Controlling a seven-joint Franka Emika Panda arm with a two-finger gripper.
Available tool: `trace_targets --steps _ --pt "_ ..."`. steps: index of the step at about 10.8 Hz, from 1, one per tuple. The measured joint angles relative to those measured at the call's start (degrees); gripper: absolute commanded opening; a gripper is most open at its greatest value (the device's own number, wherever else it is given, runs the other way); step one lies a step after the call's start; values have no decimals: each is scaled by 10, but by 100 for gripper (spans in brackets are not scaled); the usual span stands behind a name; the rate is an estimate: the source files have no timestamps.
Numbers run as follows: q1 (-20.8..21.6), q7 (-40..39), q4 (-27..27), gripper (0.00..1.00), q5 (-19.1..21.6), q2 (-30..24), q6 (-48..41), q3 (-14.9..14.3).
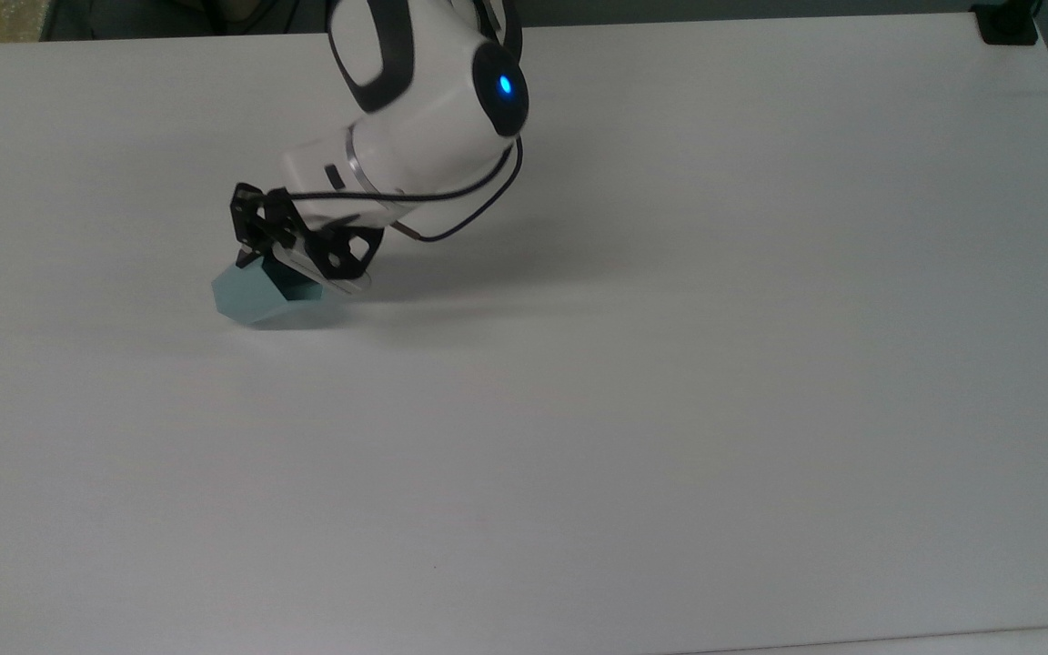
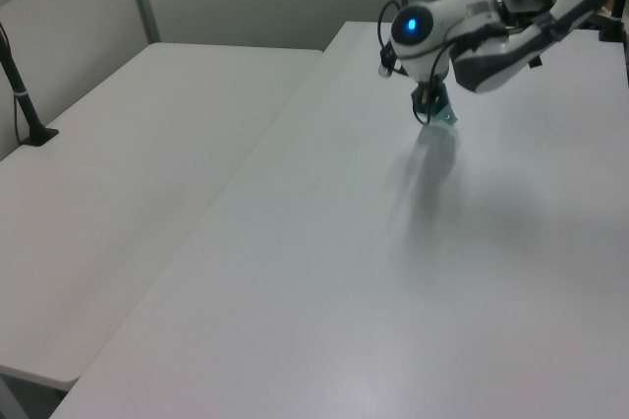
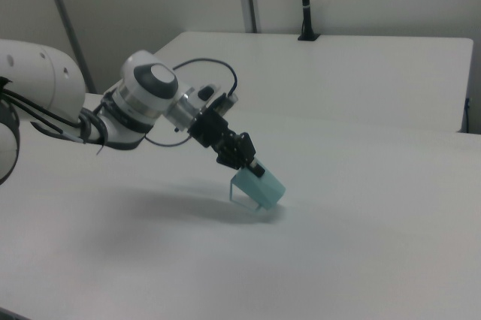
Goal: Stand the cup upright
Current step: 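Lift and rotate the gripped cup so its base points down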
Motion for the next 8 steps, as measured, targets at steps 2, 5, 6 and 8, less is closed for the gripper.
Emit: trace_targets --steps 2,5,6,8 --pt "-12 -18 1 0 21 -33 0 0" --pt "-19 -49 1 0 76 -63 0 0" --pt "-20 -62 1 0 106 -74 0 0" --pt "-23 -98 1 0 204 -112 0 -2"
